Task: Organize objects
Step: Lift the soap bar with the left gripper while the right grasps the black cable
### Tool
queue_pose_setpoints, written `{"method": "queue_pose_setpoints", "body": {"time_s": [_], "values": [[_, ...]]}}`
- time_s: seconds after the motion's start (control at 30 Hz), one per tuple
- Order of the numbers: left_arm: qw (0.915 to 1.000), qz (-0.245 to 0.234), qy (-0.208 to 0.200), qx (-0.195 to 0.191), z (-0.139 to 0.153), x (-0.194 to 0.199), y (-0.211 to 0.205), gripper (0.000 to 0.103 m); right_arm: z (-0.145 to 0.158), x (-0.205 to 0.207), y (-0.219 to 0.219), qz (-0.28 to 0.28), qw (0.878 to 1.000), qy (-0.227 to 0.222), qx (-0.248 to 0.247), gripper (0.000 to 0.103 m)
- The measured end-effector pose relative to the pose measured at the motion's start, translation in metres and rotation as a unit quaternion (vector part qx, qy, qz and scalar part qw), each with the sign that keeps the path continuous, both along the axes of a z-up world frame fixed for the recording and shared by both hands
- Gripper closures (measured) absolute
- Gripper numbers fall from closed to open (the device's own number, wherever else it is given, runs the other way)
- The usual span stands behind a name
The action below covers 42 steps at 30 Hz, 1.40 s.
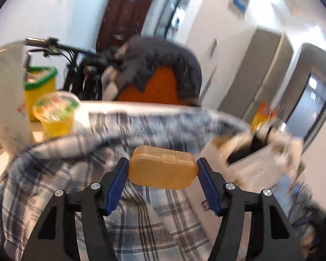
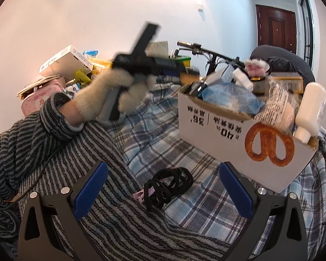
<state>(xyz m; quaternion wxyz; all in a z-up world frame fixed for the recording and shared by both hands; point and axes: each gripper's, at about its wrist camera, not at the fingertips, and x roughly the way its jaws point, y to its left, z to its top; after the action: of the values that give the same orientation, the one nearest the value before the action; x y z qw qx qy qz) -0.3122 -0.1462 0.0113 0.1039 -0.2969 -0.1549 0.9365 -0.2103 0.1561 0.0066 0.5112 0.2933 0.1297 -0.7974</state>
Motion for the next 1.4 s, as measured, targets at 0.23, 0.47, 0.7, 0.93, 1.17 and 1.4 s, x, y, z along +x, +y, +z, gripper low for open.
{"method": "queue_pose_setpoints", "body": {"time_s": [0.23, 0.47, 0.7, 0.93, 1.17, 1.4], "values": [[0.9943, 0.037, 0.084, 0.055, 0.031, 0.027, -0.026, 0.037, -0.019, -0.010, -0.010, 0.006, 0.998, -0.040, 0.046, 0.019], [0.9918, 0.035, 0.108, 0.059, 0.043, 0.034, -0.020, 0.037, -0.035, -0.019, -0.017, 0.021, 0.994, -0.081, 0.071, 0.068], [0.9893, 0.012, 0.136, 0.051, 0.067, 0.047, 0.003, 0.037, -0.019, -0.021, 0.001, 0.048, 0.995, -0.088, -0.004, 0.086], [0.9895, -0.028, 0.124, 0.069, 0.081, 0.041, 0.037, 0.037, 0.002, -0.028, 0.018, 0.037, 0.993, -0.085, -0.077, 0.089], [0.9910, -0.043, 0.121, 0.039, 0.079, 0.046, 0.063, 0.037, -0.016, -0.013, -0.013, 0.033, 0.997, -0.060, 0.021, 0.086], [0.9904, -0.061, 0.123, 0.010, 0.077, 0.056, 0.081, 0.037, -0.027, -0.024, -0.022, -0.002, 0.996, -0.079, 0.050, 0.032]]}}
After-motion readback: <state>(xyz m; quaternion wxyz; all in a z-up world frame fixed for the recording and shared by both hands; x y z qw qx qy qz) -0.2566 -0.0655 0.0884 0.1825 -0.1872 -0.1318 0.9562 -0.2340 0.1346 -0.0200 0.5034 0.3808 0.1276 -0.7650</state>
